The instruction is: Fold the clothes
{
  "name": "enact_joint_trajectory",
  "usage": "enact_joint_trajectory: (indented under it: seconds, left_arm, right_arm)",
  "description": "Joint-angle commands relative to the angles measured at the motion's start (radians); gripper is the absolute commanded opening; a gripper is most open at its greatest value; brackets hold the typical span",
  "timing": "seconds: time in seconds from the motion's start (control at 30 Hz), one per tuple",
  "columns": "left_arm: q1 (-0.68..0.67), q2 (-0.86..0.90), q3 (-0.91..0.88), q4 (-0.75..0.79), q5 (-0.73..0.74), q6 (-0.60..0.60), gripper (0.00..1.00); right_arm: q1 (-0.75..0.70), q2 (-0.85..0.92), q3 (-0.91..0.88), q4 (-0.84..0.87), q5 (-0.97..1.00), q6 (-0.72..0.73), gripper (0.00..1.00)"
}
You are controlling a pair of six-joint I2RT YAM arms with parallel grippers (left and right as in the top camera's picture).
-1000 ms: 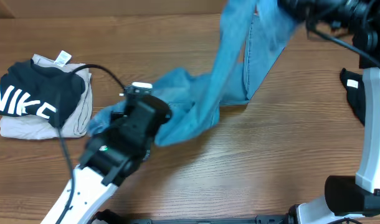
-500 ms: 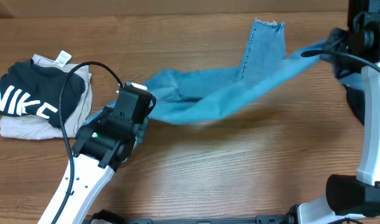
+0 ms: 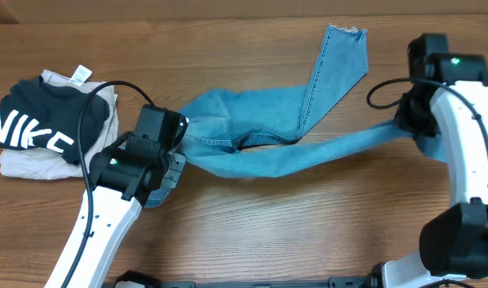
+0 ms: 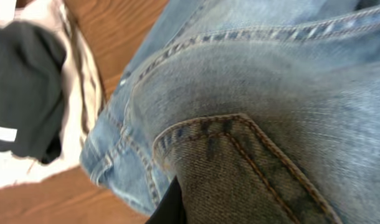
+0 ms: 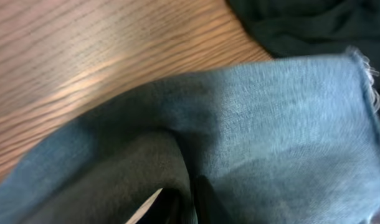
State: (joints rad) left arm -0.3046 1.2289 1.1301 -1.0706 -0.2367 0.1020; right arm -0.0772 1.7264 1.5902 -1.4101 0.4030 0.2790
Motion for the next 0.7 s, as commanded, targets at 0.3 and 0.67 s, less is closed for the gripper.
enact_joint_trajectory:
  seconds: [0.3, 0.67]
  left_arm:
    - [0.072, 0.242, 0.031, 0.072, 0.232, 0.045, 0.67]
    - [0.052, 0.199, 0.039, -0.101, 0.468, 0.003, 0.78]
  right_arm:
    - [-0.033, -0.007, -0.223, 0.258, 0.014, 0.01, 0.12]
    - [-0.196, -0.007, -0.224, 0.23, -0.404, -0.019, 0.54]
